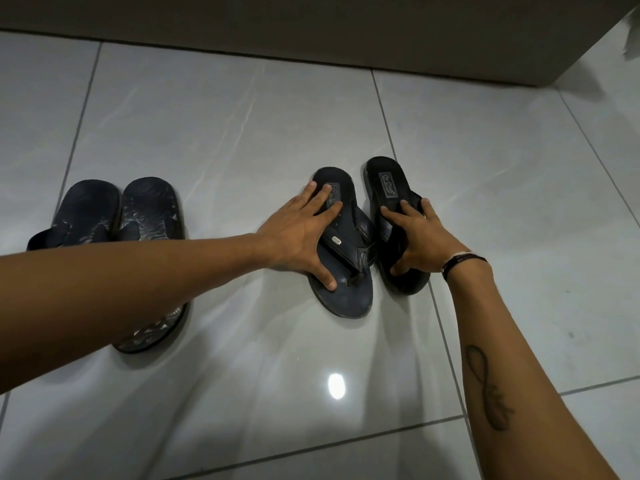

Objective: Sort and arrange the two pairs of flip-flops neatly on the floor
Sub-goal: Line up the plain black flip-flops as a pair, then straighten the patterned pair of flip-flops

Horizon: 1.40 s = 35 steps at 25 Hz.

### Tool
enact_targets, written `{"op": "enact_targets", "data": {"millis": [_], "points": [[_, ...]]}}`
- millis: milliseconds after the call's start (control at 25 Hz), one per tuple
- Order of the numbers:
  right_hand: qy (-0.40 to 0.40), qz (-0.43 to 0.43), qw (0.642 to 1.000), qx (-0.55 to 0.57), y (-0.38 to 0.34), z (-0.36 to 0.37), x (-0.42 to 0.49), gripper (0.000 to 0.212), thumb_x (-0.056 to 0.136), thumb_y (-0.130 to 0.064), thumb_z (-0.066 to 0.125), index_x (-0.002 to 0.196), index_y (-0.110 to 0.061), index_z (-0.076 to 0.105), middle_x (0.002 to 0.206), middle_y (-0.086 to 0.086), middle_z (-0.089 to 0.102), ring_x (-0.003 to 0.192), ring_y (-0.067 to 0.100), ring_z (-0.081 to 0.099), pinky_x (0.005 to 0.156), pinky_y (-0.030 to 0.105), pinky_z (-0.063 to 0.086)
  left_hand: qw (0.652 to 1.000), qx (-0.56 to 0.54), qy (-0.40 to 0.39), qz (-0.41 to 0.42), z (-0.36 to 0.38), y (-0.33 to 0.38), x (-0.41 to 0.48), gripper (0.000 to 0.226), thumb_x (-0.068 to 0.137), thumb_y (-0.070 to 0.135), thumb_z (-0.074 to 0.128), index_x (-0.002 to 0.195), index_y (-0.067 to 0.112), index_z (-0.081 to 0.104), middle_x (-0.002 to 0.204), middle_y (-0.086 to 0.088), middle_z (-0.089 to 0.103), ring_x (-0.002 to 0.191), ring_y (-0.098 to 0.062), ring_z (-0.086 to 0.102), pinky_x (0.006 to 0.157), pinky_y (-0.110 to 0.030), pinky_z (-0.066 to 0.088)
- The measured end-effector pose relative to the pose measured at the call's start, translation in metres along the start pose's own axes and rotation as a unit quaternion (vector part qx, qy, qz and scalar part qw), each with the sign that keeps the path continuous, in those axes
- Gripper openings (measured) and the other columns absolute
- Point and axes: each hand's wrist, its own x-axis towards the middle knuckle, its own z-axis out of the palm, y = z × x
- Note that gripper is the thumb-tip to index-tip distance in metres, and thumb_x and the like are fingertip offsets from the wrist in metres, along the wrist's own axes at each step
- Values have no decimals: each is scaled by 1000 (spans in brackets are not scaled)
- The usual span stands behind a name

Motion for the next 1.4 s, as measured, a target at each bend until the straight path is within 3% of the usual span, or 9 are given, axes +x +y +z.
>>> {"op": "enact_targets", "data": {"millis": [440, 640, 720, 840, 920, 1040, 1200, 1400], "points": [[6, -11, 1000, 27, 3, 4, -20, 115, 73, -16, 93, 164, -35, 26, 177, 4, 10, 162, 35, -15, 130, 54, 17, 1000, -9, 8, -21, 1, 2, 1, 163, 38, 102, 63, 167, 24, 1, 177, -8, -12, 161, -31, -21, 130, -48, 5], [-5, -16, 999, 36, -2, -3, -26, 115, 75, -21, 91, 166, -32, 21, 177, 8, 7, 161, 36, -16, 131, 56, 13, 1000, -4, 17, -17, 0, 6, -3, 161, 42, 101, 64, 167, 24, -2, 176, -10, -15, 161, -33, -21, 131, -57, 6], [37, -32, 998, 46, -11, -7, -26, 112, 78, -25, 85, 167, -30, 16, 177, 10, 4, 162, 37, -15, 130, 60, 7, 999, 11, 33, -3, -3, 5, -9, 161, 43, 102, 61, 166, 25, -7, 175, -10, -19, 160, -33, -22, 130, -56, 2], [122, -100, 984, 79, -43, -8, -24, 110, 80, -28, 77, 168, -25, 10, 177, 9, 0, 163, 35, -13, 131, 59, 2, 999, 32, 42, 2, -13, -11, -28, 159, 47, 106, 54, 165, 24, -14, 174, -9, -26, 160, -29, -24, 130, -52, -5], [138, -144, 977, 76, -75, -1, -21, 113, 81, -33, 76, 168, -23, 5, 177, 8, -4, 163, 33, -13, 132, 56, 3, 997, 50, 44, -34, -24, -33, -49, 156, 51, 106, 51, 165, 22, -16, 173, -9, -29, 159, -29, -26, 131, -53, -5], [124, -186, 974, 27, -123, 20, -16, 123, 81, -50, 79, 167, -22, -4, 176, 7, -15, 162, 30, -18, 133, 51, 2, 991, 90, 51, -88, -38, -68, -91, 156, 54, 107, 46, 165, 15, -13, 172, -12, -29, 159, -31, -26, 131, -55, -5], [106, -252, 961, 49, -186, 46, -17, 129, 78, -73, 71, 167, -25, -9, 175, 5, -19, 161, 25, -20, 127, 39, -3, 984, 111, 54, -125, -50, -106, -160, 157, 54, 109, 44, 166, 14, -10, 173, -13, -27, 160, -32, -23, 130, -55, -6], [37, -323, 942, 89, -264, 69, -24, 136, 71, -73, 77, 167, -23, -4, 177, 5, -11, 163, 26, -13, 130, 39, 7, 981, 77, 36, -175, -62, -151, -247, 159, 48, 110, 47, 167, 20, -8, 174, -9, -26, 160, -28, -23, 131, -55, -4]]}}
